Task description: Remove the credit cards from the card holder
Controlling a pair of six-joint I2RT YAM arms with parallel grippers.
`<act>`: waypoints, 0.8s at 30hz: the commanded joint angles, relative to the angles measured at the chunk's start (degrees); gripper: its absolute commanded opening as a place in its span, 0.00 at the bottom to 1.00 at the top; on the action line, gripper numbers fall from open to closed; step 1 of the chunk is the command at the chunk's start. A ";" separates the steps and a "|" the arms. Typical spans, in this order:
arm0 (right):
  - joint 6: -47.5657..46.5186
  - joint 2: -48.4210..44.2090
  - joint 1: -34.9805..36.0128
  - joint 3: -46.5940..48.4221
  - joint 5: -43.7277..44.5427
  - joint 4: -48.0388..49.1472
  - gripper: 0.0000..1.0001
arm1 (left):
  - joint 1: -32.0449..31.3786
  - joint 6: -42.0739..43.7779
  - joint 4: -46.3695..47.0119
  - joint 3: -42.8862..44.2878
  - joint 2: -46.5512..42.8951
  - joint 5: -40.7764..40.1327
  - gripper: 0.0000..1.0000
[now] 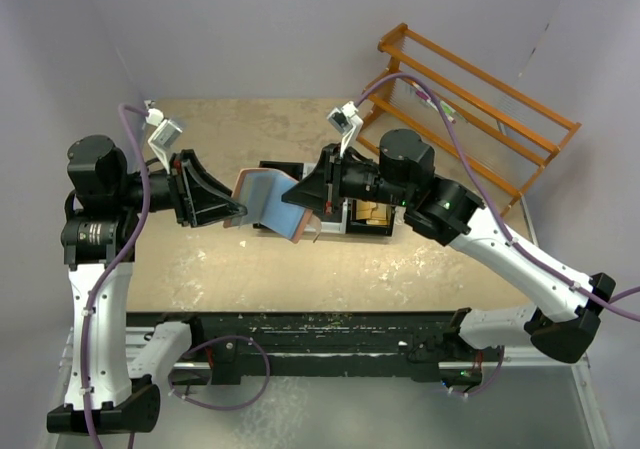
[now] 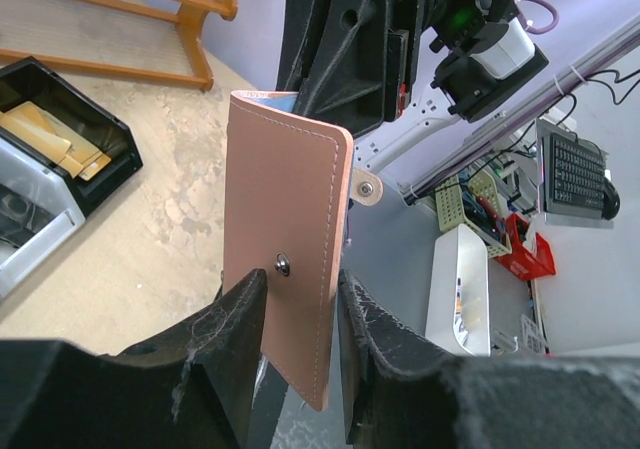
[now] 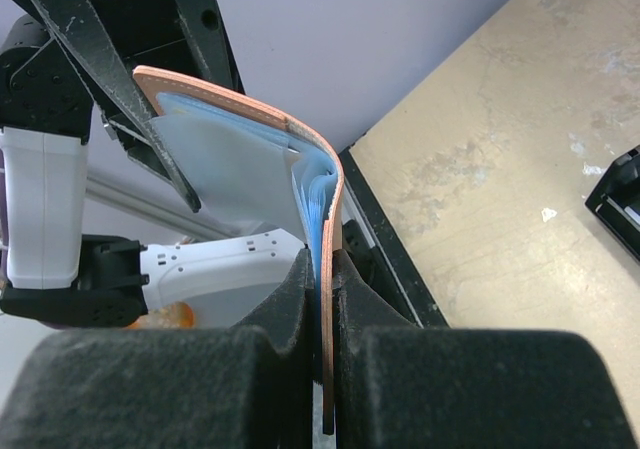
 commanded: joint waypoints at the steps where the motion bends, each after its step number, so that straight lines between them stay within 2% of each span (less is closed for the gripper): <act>1: -0.70 -2.19 0.11 -0.16 0.63 3.55 0.00 | 0.14 0.05 1.30 2.18 -0.31 1.78 0.37; 6: -0.85 -2.50 0.11 -0.71 0.32 4.27 0.00 | 0.10 0.42 1.29 2.03 -0.40 1.12 0.36; 9: -0.84 -3.15 0.11 -2.42 -2.76 5.85 0.00 | 0.10 -1.10 2.43 2.16 -0.48 1.85 0.36; 18: 2.31 -2.17 0.05 -4.46 -8.70 17.51 0.00 | 0.10 -1.75 3.90 0.38 -1.50 0.81 0.37; 24: 2.54 -1.91 0.02 -3.86 -10.59 16.85 0.00 | 0.10 -2.33 3.84 1.33 -1.07 3.18 0.37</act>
